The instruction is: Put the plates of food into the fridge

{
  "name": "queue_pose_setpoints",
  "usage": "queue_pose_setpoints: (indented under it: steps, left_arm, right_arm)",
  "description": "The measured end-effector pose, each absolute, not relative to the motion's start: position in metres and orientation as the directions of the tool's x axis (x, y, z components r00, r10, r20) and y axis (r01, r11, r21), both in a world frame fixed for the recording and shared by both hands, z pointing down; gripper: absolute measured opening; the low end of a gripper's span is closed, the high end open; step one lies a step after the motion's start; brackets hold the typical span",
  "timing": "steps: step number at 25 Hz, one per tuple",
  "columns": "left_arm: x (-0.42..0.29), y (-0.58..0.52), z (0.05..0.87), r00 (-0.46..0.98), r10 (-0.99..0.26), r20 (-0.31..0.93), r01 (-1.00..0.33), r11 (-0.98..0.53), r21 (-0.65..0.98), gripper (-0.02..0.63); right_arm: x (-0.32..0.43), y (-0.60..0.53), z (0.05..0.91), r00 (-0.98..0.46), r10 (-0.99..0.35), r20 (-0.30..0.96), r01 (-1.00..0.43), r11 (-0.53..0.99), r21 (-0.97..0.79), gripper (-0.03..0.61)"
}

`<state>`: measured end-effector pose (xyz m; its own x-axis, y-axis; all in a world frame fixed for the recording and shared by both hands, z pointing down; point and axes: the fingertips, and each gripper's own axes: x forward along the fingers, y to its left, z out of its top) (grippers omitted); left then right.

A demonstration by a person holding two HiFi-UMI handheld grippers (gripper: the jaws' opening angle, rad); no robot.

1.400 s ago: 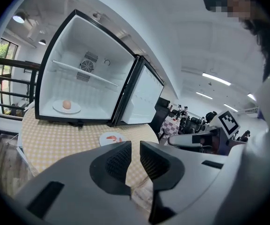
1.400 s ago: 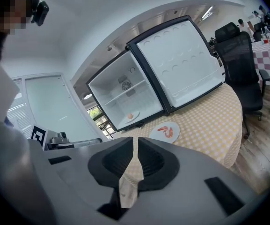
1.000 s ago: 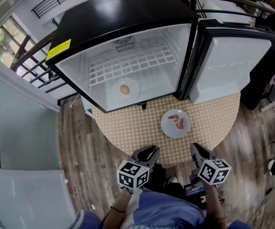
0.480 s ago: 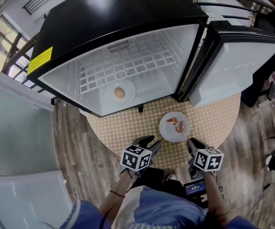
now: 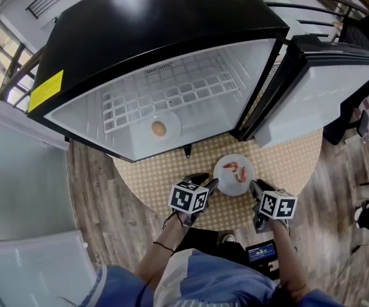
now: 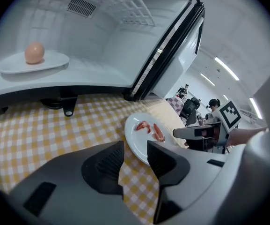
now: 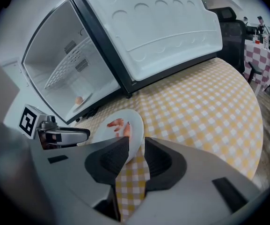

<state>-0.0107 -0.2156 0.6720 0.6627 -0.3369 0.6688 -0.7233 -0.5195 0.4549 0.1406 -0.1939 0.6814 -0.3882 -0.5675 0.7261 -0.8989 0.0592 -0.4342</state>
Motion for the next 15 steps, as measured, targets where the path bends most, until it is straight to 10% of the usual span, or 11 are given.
queue_pose_setpoints:
  steps: [15]
  left_arm:
    - [0.002,-0.221,0.690,0.626,-0.339,0.702,-0.759,-0.470,0.451,0.146]
  right_arm:
    - [0.131,-0.195,0.690,-0.396,-0.525,0.754,-0.887,0.007,-0.461,0.084]
